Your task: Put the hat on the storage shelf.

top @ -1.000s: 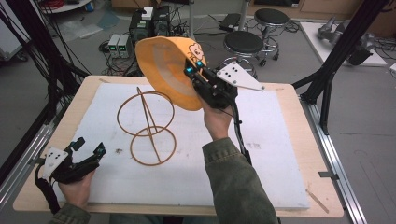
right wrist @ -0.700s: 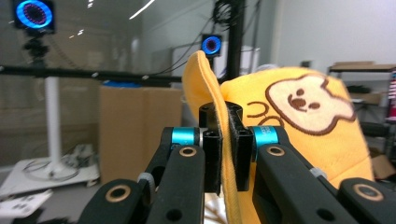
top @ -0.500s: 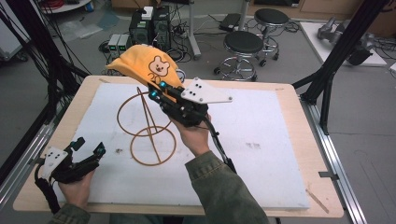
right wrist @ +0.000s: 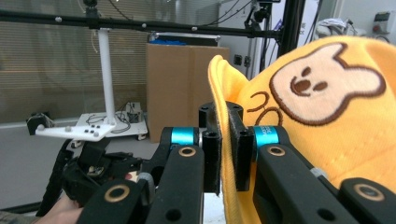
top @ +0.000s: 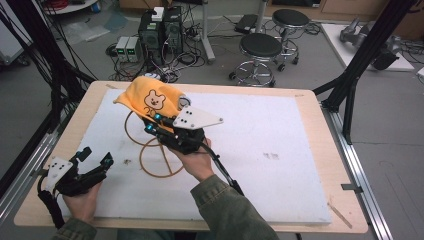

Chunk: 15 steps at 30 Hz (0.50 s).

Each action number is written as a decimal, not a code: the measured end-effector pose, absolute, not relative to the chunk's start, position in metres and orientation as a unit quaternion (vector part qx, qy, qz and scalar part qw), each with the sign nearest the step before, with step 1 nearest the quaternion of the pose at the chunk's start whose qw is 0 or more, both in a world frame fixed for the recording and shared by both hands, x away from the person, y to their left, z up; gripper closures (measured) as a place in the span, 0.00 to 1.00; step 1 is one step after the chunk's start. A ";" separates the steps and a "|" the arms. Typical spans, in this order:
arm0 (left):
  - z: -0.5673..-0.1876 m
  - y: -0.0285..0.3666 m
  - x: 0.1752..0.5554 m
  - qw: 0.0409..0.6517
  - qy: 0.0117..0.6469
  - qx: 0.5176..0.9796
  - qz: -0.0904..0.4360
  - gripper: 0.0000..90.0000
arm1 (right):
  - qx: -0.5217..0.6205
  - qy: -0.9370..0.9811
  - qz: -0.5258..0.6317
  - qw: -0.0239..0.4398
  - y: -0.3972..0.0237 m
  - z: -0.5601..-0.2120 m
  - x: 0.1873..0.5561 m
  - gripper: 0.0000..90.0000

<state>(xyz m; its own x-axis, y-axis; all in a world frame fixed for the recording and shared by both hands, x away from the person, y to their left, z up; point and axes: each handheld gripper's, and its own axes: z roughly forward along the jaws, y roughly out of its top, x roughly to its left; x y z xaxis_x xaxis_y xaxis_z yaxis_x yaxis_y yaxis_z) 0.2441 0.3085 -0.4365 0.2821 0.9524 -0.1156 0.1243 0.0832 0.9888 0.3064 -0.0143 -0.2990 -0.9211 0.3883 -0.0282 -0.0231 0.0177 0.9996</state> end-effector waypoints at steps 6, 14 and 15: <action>-0.437 0.308 0.244 0.562 0.472 0.572 0.366 0.25 | 0.125 0.705 0.684 0.139 -0.014 -0.304 0.305 0.95; -0.437 0.308 0.245 0.563 0.473 0.571 0.365 0.25 | 0.099 0.736 0.654 0.142 -0.008 -0.311 0.301 0.94; -0.437 0.308 0.245 0.562 0.473 0.571 0.366 0.25 | 0.097 0.740 0.650 0.142 -0.007 -0.313 0.300 0.94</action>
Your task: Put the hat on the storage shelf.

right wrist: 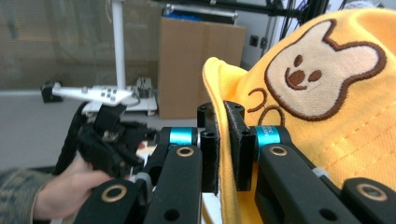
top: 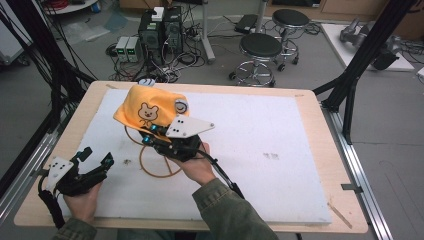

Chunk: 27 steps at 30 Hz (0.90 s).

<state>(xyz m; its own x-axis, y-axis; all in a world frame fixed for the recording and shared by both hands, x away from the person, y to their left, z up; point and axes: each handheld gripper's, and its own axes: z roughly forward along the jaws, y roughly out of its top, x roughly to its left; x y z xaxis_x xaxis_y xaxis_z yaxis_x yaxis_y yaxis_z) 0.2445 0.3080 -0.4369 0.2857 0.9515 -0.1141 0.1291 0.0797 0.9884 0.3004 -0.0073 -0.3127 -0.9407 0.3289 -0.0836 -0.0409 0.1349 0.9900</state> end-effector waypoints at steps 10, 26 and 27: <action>-0.437 0.308 0.244 0.562 0.473 0.572 0.365 0.25 | 0.079 0.776 0.611 0.138 0.003 -0.325 0.294 0.91; -0.438 0.309 0.245 0.566 0.476 0.569 0.359 0.25 | 0.080 0.764 0.625 0.138 0.006 -0.328 0.281 0.52; -0.437 0.309 0.245 0.566 0.476 0.569 0.360 0.25 | 0.081 0.762 0.627 0.137 0.005 -0.328 0.280 0.51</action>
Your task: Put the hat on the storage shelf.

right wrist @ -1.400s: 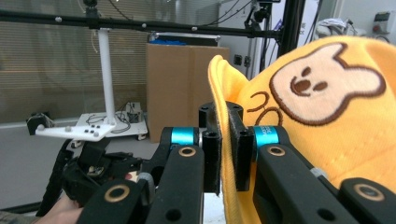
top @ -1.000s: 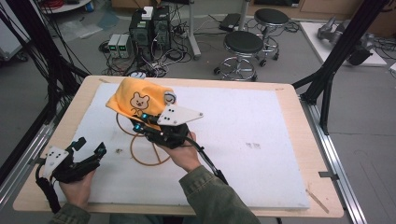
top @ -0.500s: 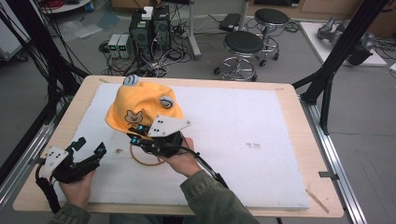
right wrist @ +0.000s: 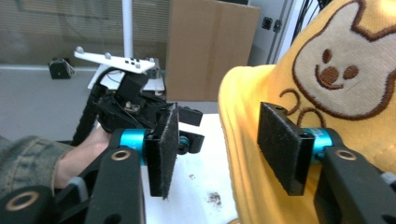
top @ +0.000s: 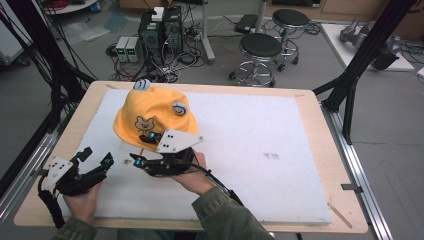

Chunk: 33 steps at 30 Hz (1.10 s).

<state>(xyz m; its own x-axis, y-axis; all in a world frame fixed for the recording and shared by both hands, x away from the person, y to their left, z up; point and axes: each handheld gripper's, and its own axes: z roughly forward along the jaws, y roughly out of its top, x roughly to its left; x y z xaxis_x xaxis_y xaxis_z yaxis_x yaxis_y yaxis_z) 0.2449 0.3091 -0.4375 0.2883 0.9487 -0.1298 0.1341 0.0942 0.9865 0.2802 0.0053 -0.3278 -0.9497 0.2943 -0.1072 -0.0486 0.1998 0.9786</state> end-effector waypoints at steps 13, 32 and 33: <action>-0.438 0.310 0.244 0.566 0.477 0.569 0.359 0.25 | 0.082 0.730 0.666 0.131 -0.006 -0.315 0.273 0.42; -0.438 0.311 0.244 0.567 0.480 0.566 0.356 0.25 | 0.151 0.666 0.691 0.236 -0.063 -0.293 0.274 0.24; -0.438 0.311 0.244 0.567 0.480 0.566 0.356 0.25 | 0.157 0.660 0.692 0.245 -0.069 -0.291 0.274 0.24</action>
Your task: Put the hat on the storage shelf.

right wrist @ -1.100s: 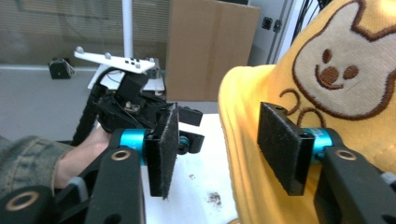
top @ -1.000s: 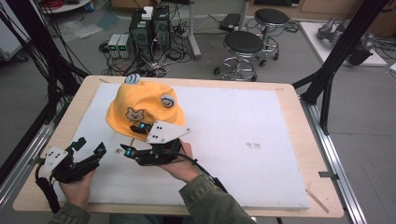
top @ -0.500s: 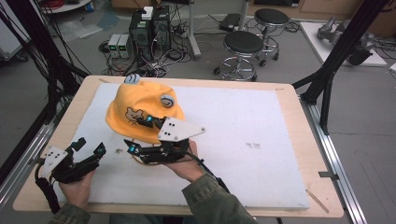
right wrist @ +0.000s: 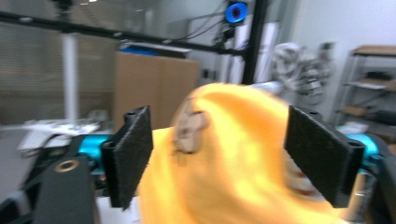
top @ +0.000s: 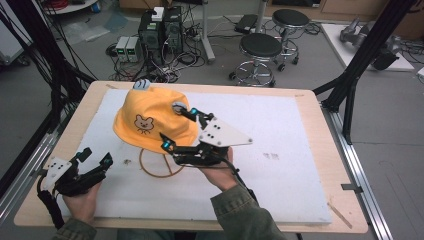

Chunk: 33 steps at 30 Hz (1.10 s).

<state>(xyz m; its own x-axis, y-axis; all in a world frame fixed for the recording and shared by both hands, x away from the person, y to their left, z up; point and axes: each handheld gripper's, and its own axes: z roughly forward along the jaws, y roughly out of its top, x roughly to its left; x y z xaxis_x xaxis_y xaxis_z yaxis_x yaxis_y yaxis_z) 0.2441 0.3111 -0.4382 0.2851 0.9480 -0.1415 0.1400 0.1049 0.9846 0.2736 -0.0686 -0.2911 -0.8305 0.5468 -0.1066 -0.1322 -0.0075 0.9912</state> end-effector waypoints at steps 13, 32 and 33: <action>-0.439 0.310 0.244 0.568 0.482 0.566 0.353 0.25 | 0.208 0.624 0.680 0.323 -0.144 -0.276 0.261 0.23; -0.440 0.309 0.244 0.568 0.486 0.564 0.349 0.25 | 0.244 0.617 0.645 0.378 -0.201 -0.279 0.249 0.23; -0.440 0.309 0.244 0.568 0.486 0.565 0.349 0.25 | 0.245 0.616 0.645 0.380 -0.204 -0.280 0.248 0.23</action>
